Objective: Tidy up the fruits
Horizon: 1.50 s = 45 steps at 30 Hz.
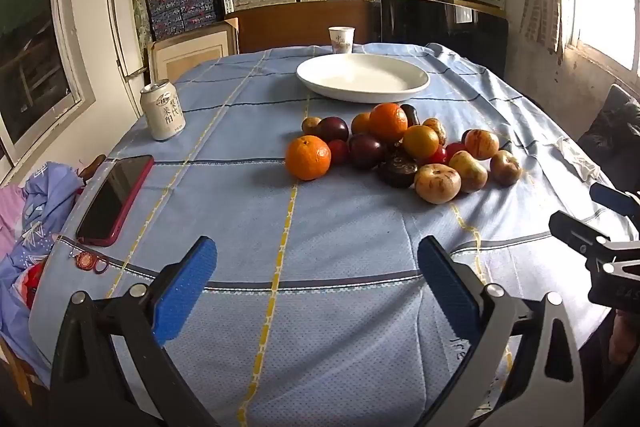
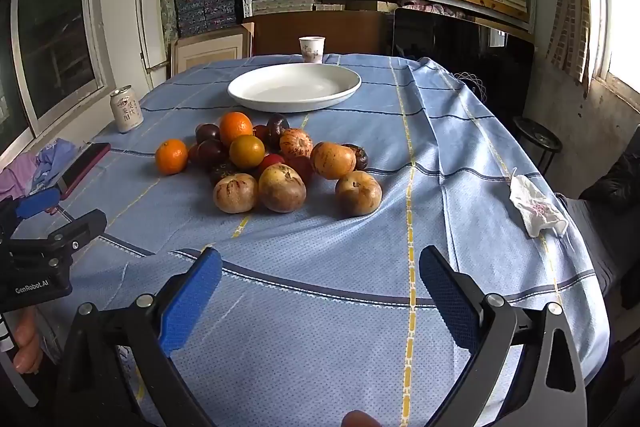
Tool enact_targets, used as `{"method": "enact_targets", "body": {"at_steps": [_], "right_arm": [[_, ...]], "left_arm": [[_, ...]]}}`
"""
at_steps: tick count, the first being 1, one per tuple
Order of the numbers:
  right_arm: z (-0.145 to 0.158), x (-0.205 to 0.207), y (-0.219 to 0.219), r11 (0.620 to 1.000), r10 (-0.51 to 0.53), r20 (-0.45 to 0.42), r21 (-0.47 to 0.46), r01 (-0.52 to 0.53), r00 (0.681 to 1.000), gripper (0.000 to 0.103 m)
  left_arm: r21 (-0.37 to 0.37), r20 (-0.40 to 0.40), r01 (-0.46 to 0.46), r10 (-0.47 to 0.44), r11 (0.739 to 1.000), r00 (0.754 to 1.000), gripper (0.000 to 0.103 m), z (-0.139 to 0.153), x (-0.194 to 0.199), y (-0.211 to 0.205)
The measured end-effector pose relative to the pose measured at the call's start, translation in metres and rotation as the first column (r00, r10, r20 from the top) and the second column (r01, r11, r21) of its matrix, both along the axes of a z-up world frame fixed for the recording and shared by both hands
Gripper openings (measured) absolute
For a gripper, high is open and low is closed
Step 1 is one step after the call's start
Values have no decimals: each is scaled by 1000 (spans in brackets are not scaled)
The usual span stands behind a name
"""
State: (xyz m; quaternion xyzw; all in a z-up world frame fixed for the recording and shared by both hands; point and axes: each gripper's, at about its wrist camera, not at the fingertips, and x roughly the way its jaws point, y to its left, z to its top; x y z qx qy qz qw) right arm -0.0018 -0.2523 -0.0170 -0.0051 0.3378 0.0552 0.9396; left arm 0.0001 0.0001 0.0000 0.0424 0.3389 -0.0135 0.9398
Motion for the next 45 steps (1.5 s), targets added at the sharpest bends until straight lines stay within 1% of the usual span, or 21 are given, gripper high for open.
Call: {"method": "enact_targets", "body": {"at_steps": [7,9,16,18,28,31,36,45], "right_arm": [[-1,1,-1,1000,1,-3,2,-1,1000,100],[-1,0,0,1000,1,-3,1,-1,1000,100],[-2,1,0,1000,1,-6,2,-1,1000,100],[-2,1,1,1000,0,-7,2,0,1000,100],[-2,2,2,1000,0,-8,1,0,1000,100],[1,2,3,1000,-1,-9,1,1,1000,100],[-5,3,2,1000,0,-11,1,0,1000,100],[-5,3,3,1000,0,-12,0,0,1000,100]], "left_arm": [[5,-7,-2,2,1000,1000,99,-1,0,0],[3,-11,-2,2,1000,1000,99,-8,2,-1],[0,-17,-5,5,1000,1000,99,-11,0,3],[2,-27,-6,6,1000,1000,99,-8,3,2],[1,-31,-7,7,1000,1000,99,-9,4,2],[3,-34,-6,6,1000,999,99,-11,3,2],[1,-40,-8,8,1000,999,99,-11,4,3],[3,-43,-6,6,1000,999,99,-12,4,2]]}}
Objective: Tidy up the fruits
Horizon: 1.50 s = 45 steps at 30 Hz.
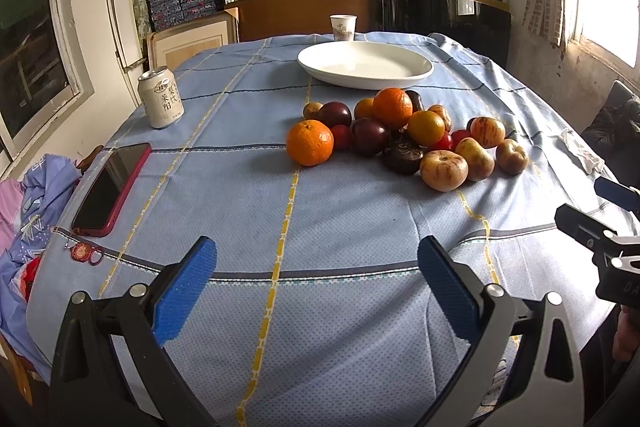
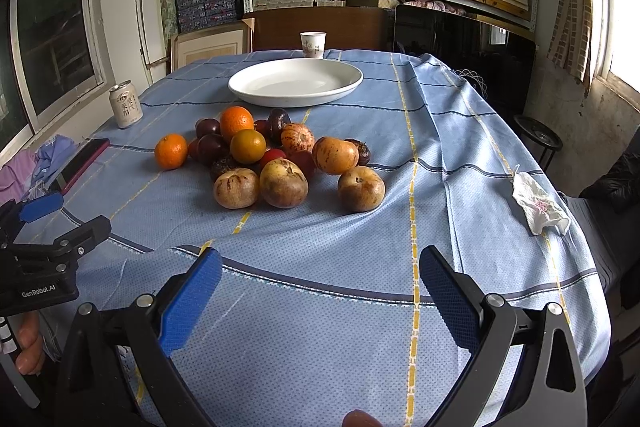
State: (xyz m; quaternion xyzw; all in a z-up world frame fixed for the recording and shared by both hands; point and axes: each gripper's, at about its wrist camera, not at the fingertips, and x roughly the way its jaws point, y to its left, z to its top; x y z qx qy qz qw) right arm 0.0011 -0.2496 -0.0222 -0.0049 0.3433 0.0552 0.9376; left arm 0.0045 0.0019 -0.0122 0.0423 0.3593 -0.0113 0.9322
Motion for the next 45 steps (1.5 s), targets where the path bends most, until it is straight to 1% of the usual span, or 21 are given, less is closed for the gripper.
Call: {"method": "enact_targets", "body": {"at_steps": [45], "right_arm": [[-2,5,3,1000,0,-9,-2,0,1000,100]], "left_arm": [[1,-10,-2,2,1000,1000,99,-3,0,-1]]}}
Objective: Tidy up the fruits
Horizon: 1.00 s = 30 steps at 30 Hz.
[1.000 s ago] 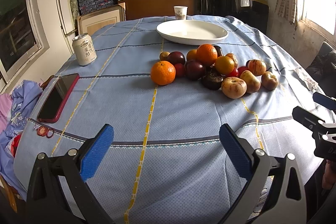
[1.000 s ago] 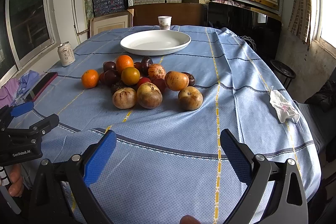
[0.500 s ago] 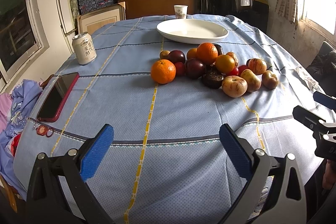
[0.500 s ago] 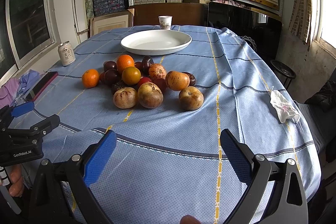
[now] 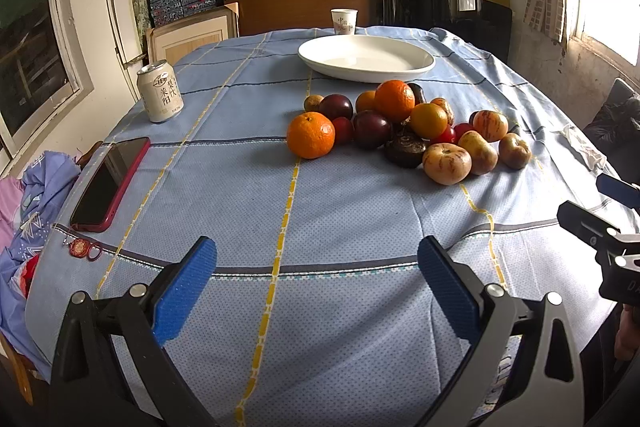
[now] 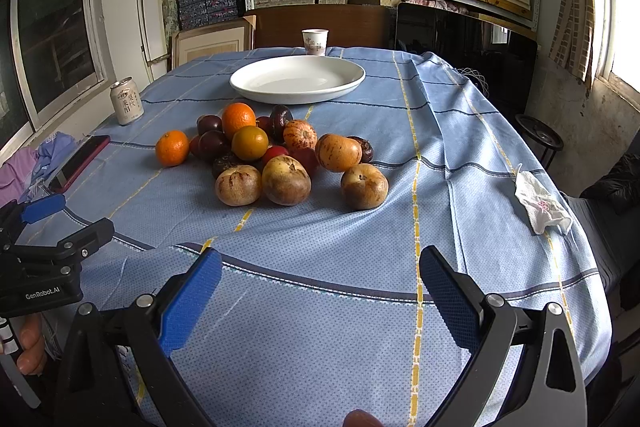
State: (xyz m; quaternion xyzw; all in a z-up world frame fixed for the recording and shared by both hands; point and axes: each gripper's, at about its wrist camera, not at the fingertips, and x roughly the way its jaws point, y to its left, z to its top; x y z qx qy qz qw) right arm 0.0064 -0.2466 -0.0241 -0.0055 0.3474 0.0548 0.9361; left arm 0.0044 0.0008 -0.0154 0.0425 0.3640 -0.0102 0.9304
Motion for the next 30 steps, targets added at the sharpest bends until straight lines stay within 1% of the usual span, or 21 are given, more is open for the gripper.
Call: {"method": "enact_targets", "body": {"at_steps": [10,12,14,16,18,20,21,23,25,27,28,29,30], "right_arm": [[-2,-4,4,1000,11,3,18,-11,1000,100],[0,-5,0,998,20,23,66,-21,1000,99],[4,-5,-8,990,20,49,139,-27,999,99],[5,-3,-13,981,43,64,187,-55,997,99],[4,1,-11,980,80,59,178,-89,995,100],[4,1,-6,984,116,64,126,-123,991,100],[4,1,-5,990,105,73,83,-111,992,100],[2,9,-6,997,66,48,26,-67,997,100],[-3,22,-14,999,43,-2,10,-43,999,100],[-6,34,-23,999,22,-45,34,-20,999,99],[-8,41,-30,998,20,-69,63,-16,997,97],[-9,49,-35,996,28,-91,84,-20,996,90],[-11,55,-37,996,28,-104,86,-19,994,86]], "left_arm": [[-12,-9,5,-5,1000,1000,99,-6,-1,1],[-29,-13,14,-14,999,1000,99,-6,0,3],[-43,-14,18,-19,999,1000,99,-7,0,5],[-54,-11,27,-28,998,1000,99,-7,1,7],[-74,-3,38,-38,997,999,99,-6,2,9],[-100,6,41,-41,994,999,99,-7,4,14],[-111,7,43,-43,993,999,99,-8,6,16],[-142,-1,44,-45,989,999,99,-11,11,22],[-161,-14,56,-59,985,998,99,-12,18,27],[-173,-15,75,-79,982,997,99,-11,23,30],[-174,-7,85,-88,981,996,99,-9,26,31],[-168,0,90,-92,982,996,99,-7,29,32],[-154,3,96,-97,983,995,99,-4,33,32]]}}
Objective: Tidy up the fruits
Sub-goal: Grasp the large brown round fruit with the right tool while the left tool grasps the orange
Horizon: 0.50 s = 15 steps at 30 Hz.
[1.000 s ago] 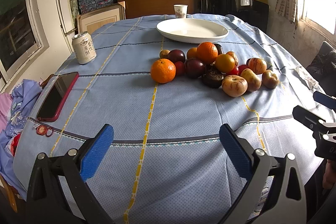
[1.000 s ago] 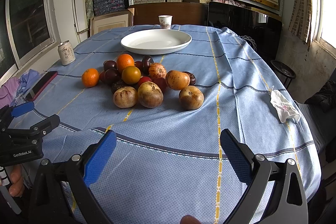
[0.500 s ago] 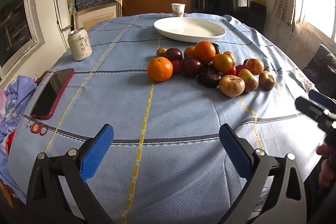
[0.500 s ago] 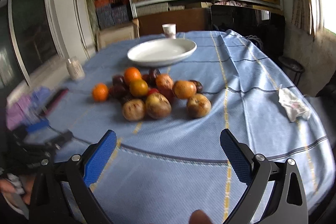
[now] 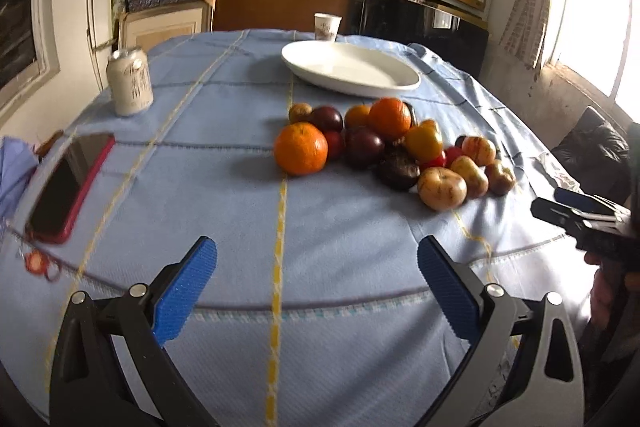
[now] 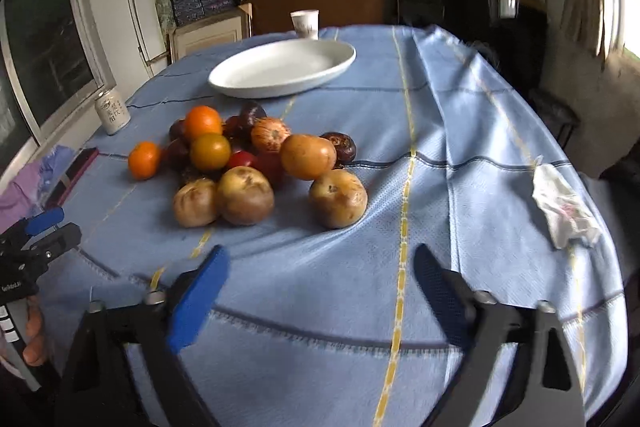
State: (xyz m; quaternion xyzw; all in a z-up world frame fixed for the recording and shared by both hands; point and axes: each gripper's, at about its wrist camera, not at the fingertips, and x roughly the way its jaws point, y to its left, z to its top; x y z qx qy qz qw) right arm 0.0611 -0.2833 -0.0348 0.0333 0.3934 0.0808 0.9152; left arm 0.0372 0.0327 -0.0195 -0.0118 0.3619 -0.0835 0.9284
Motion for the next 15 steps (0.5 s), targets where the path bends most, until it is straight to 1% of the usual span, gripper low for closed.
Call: {"method": "enact_targets", "body": {"at_steps": [1,3,5,7,9,12,14,15], "right_arm": [[-1,7,-2,1000,-9,-13,-14,9,1000,84],[-3,20,-2,998,-12,-27,-58,11,1000,72],[-5,30,0,997,-2,-35,-75,-1,999,67],[-8,41,2,995,7,-46,-97,-11,999,66],[-11,47,3,994,12,-58,-110,-19,998,61],[-15,57,5,994,21,-78,-102,-29,997,54],[-19,63,5,994,21,-89,-104,-30,996,52],[-22,66,5,995,28,-100,-90,-38,995,48]], "left_arm": [[16,-6,3,-3,1000,1000,99,1,5,-1],[43,-17,-4,4,999,1000,99,4,16,0],[54,-24,-16,17,998,1000,99,6,26,2],[48,-33,-18,20,999,999,99,8,37,7],[48,-40,-23,25,999,999,99,8,45,10],[48,-58,-34,36,998,998,99,4,56,14],[41,-74,-39,42,998,996,99,0,61,16],[41,-77,-40,43,998,996,99,-1,62,16]]}}
